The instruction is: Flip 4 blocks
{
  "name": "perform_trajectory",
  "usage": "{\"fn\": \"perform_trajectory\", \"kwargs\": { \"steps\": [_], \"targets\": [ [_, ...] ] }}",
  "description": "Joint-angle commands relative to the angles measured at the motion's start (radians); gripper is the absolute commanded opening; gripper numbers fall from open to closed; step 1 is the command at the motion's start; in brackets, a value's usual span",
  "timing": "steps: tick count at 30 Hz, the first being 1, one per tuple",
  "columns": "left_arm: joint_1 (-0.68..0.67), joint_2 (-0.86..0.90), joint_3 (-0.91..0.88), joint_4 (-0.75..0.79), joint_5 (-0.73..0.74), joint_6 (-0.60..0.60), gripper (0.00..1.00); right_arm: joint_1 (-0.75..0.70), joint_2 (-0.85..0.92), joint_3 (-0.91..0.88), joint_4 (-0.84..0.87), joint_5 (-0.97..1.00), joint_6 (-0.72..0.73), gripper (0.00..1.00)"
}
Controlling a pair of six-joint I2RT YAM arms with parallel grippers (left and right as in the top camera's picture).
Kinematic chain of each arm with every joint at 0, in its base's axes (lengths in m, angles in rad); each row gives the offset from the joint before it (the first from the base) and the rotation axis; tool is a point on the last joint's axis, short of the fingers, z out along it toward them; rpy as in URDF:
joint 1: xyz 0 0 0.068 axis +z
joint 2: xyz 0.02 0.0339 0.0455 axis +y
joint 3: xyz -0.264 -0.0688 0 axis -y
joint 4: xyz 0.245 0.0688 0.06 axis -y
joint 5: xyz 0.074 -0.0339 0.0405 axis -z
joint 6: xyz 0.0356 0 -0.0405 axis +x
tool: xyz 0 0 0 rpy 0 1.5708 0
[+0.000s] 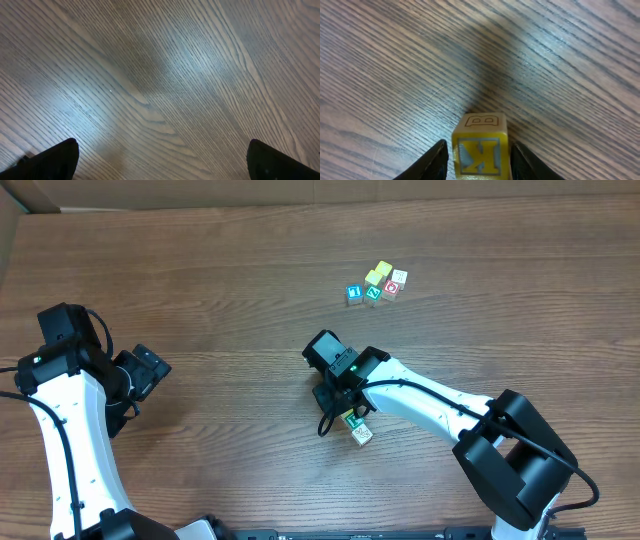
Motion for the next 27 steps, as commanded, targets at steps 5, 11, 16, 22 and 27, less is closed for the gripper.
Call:
{"fn": "perform_trajectory", "kwargs": {
  "steps": [5,11,16,22,27],
  "targets": [
    [0.003,0.005,-0.005,-0.002,-0.010,0.009,1.00,-0.005,-0.013,0.027,-0.001,0.036,0.001,0.42],
    [0.003,0.005,-0.005,-0.002,-0.010,0.009,0.99,-0.005,-0.013,0.027,-0.010,0.047,-0.004,0.42],
    [0.003,0.005,-0.005,-0.002,-0.010,0.009,1.00,-0.005,-0.013,0.027,-0.012,0.046,-0.003,0.42],
    [0.003,0.005,-0.005,-0.002,-0.010,0.009,0.99,-0.005,-0.013,0.055,-0.027,0.035,-0.003,0.49],
    [0.003,0.005,-0.005,-0.002,-0.010,0.009,1.00,-0.005,-0.013,0.089,-0.072,0.029,-0.003,0.65]
  ]
}}
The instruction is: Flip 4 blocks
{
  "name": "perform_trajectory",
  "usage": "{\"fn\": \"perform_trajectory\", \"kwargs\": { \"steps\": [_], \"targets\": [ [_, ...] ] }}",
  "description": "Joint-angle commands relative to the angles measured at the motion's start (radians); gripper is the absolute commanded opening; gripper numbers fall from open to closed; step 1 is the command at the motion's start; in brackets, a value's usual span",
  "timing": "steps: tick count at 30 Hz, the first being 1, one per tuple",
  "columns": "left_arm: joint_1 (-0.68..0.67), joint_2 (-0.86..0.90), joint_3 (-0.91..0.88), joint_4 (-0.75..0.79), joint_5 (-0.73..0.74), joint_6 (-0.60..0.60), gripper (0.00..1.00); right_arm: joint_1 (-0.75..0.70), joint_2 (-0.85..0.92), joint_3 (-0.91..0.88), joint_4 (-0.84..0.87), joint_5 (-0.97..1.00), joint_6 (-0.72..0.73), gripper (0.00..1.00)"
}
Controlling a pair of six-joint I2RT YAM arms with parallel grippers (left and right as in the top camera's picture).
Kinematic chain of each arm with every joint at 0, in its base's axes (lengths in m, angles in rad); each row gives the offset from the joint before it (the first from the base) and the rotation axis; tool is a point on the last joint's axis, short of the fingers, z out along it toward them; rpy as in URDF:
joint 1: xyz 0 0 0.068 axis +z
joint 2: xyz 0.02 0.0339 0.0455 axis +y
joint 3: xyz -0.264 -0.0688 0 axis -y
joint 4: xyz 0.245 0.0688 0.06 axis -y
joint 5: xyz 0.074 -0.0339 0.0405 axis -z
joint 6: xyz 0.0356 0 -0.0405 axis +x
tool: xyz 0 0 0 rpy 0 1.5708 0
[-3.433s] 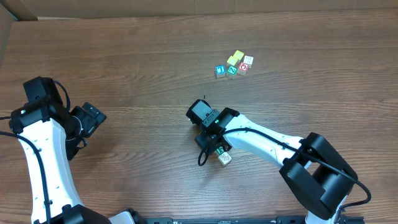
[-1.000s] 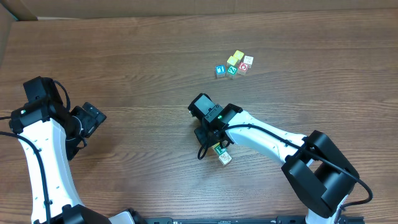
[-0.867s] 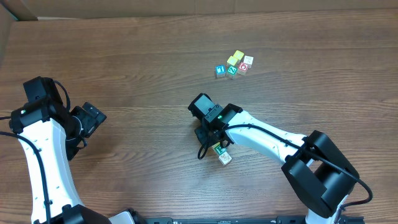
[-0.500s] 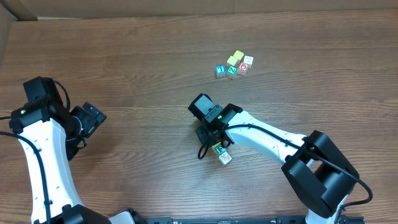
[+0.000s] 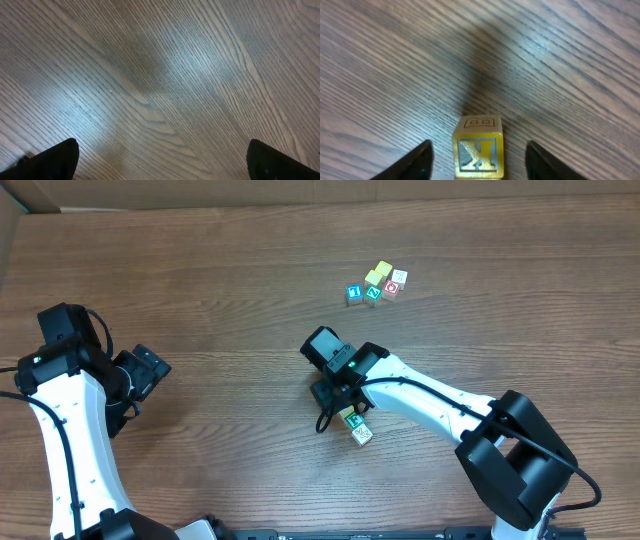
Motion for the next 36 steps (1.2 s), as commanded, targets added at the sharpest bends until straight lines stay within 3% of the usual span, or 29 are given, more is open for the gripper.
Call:
{"fn": "perform_trajectory", "kwargs": {
  "steps": [1,10,14,16,18,19,27,36],
  "targets": [
    [0.003,0.005,-0.005,-0.002,-0.010,0.009,1.00,-0.005,-0.013,0.053,-0.030,-0.010,0.002,0.68],
    [0.003,0.005,-0.005,-0.002,-0.010,0.009,1.00,-0.026,-0.013,0.174,-0.208,-0.079,0.003,0.75],
    [0.003,0.005,-0.005,-0.002,-0.010,0.009,1.00,-0.087,-0.015,0.274,-0.320,-0.150,0.003,0.68],
    [0.003,0.005,-0.005,-0.002,-0.010,0.009,0.99,-0.126,-0.017,0.311,-0.374,-0.188,0.003,0.54],
    [0.003,0.005,-0.005,-0.002,-0.010,0.009,1.00,-0.172,-0.024,0.321,-0.418,-0.226,0.003,0.06],
    [0.003,0.005,-0.005,-0.002,-0.010,0.009,1.00,-0.196,-0.026,0.321,-0.443,-0.241,0.003,0.04],
    [0.003,0.005,-0.005,-0.002,-0.010,0.009,1.00,-0.357,-0.026,0.252,-0.579,-0.250,0.000,0.04],
    [0.003,0.005,-0.005,-0.002,-0.011,0.009,0.99,-0.372,-0.026,-0.004,-0.459,-0.324,0.007,0.04]
  ]
}}
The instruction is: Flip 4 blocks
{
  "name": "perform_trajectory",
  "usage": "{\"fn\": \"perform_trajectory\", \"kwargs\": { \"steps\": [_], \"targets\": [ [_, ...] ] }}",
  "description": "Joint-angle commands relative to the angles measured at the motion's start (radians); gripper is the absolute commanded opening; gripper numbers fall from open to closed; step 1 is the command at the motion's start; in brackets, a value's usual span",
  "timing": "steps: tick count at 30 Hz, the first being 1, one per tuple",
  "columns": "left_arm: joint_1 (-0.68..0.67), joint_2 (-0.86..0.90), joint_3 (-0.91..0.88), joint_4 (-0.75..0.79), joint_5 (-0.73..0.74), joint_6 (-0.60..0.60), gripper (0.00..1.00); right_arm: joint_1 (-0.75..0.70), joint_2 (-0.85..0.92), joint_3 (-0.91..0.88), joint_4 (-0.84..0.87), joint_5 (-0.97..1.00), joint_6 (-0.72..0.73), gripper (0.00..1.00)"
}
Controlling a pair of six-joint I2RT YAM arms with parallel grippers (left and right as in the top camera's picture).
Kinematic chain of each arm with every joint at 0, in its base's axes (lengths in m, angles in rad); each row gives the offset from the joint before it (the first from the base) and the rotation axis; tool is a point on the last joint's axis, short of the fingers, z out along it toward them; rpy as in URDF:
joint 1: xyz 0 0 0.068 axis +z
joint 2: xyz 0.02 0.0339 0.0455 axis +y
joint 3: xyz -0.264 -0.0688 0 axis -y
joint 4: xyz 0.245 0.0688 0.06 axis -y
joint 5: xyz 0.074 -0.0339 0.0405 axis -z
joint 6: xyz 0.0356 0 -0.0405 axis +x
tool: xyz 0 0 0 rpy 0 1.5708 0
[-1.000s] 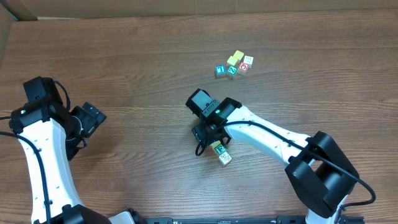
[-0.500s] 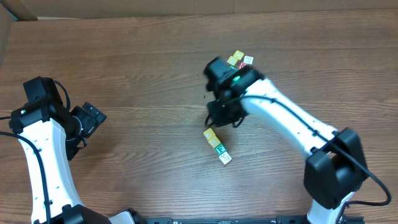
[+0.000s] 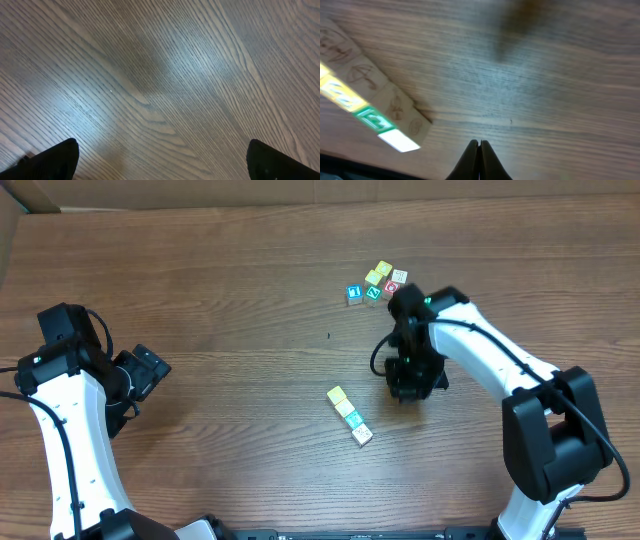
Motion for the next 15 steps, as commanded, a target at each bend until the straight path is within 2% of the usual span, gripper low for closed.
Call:
{"fn": "perform_trajectory", "kwargs": {
  "steps": [1,6,15],
  "targets": [
    [0.003,0.005,-0.005,-0.002,-0.008,0.009,1.00,0.006,-0.022,-0.069,0.055,-0.076,0.002,0.04],
    [0.003,0.005,-0.005,-0.002,-0.008,0.009,1.00,0.006,-0.022,-0.122,0.128,-0.193,0.002,0.04],
    [0.003,0.005,-0.005,-0.002,-0.008,0.009,1.00,0.006,-0.022,-0.160,0.242,-0.201,0.054,0.04]
  ]
}}
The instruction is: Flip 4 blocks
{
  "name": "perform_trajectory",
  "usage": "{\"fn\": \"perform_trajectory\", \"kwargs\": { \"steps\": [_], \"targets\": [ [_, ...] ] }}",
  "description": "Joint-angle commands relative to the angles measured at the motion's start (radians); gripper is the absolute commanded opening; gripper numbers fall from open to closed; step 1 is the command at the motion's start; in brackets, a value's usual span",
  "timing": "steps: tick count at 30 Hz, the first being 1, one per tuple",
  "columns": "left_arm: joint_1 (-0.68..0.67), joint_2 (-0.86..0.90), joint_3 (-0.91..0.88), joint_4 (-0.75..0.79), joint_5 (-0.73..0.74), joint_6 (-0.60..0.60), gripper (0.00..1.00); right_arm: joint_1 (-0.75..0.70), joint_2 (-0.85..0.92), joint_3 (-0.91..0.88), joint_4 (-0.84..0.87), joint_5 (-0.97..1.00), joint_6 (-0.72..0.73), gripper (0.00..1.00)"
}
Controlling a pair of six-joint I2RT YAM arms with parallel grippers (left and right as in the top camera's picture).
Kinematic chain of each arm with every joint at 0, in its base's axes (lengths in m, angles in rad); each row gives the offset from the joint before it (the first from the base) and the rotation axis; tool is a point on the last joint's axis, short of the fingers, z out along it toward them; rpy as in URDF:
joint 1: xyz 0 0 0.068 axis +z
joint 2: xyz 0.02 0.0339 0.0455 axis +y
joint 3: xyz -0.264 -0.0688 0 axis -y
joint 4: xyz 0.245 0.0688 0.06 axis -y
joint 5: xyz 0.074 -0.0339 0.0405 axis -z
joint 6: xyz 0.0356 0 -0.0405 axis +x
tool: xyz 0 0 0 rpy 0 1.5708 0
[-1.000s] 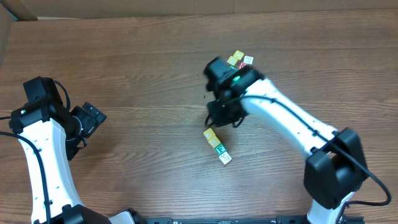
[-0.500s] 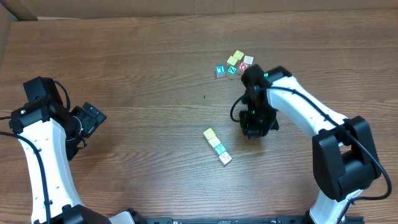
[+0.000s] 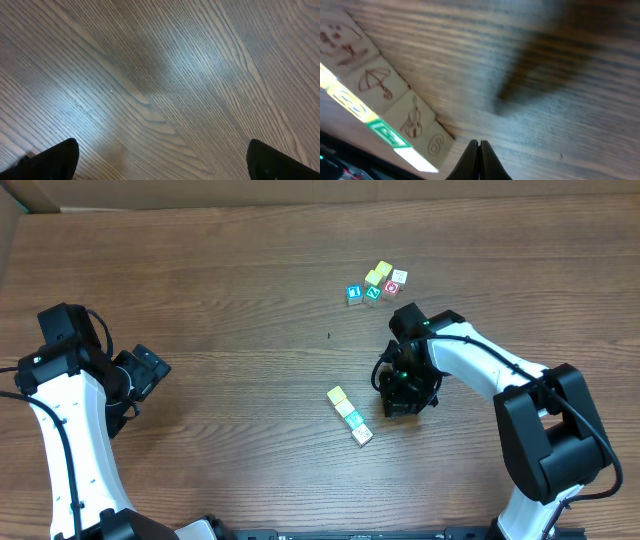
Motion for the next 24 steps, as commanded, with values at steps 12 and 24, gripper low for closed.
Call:
{"fn": "perform_trajectory", "kwargs": {
  "steps": [12,24],
  "targets": [
    [0.003,0.005,-0.005,-0.002,-0.007,0.009,0.99,0.027,-0.021,-0.005,0.104,-0.040,0.142,0.04],
    [0.003,0.005,-0.005,-0.002,-0.007,0.009,1.00,0.089,-0.022,-0.005,0.116,-0.086,0.146,0.04]
  ]
}}
